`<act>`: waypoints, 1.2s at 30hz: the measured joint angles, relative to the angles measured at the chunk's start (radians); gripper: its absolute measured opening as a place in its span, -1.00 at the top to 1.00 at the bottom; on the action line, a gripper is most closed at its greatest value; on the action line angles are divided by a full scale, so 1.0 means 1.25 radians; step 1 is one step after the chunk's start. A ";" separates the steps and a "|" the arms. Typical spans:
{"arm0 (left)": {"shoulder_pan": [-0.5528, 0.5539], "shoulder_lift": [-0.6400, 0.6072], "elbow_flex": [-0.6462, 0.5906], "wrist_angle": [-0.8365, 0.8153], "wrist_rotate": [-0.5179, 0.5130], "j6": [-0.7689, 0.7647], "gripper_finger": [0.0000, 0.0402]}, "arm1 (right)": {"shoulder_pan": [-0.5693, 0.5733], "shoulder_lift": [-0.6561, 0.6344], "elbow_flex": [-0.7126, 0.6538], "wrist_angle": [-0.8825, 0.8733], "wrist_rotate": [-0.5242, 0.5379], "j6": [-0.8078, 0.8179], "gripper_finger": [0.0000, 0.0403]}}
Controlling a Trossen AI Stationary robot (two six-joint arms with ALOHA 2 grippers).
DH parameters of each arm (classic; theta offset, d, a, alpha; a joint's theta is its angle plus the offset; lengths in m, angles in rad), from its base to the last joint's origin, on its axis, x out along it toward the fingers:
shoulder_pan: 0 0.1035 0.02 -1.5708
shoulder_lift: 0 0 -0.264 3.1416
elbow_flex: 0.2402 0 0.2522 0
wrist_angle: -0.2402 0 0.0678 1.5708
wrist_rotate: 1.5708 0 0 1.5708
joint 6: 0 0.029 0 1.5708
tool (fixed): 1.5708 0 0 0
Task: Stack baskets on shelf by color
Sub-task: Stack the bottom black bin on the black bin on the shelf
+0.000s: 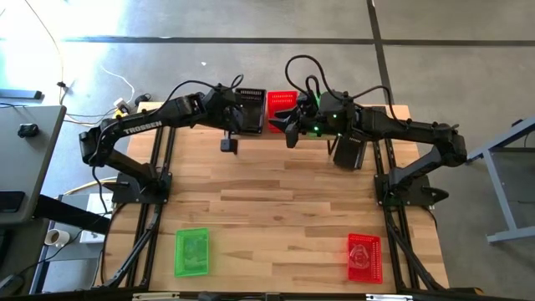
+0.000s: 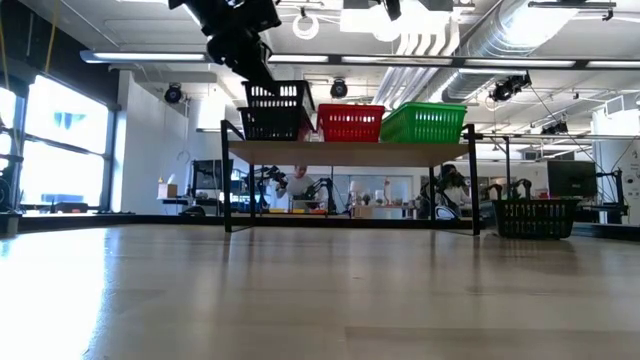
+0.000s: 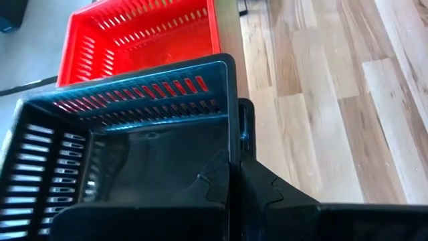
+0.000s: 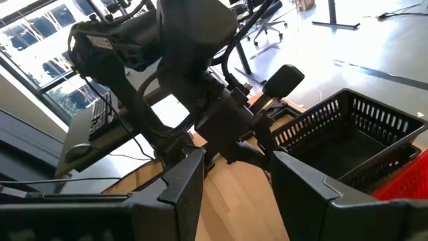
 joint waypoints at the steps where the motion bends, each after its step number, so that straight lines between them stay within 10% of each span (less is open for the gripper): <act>1: 0.000 0.000 0.000 0.000 0.000 -0.005 1.00 | 0.000 0.000 0.000 0.000 0.000 0.004 0.22; 36: -0.052 -0.004 0.001 -0.084 -0.037 -0.128 0.14 | 0.040 0.000 0.000 -0.033 -0.090 0.078 0.22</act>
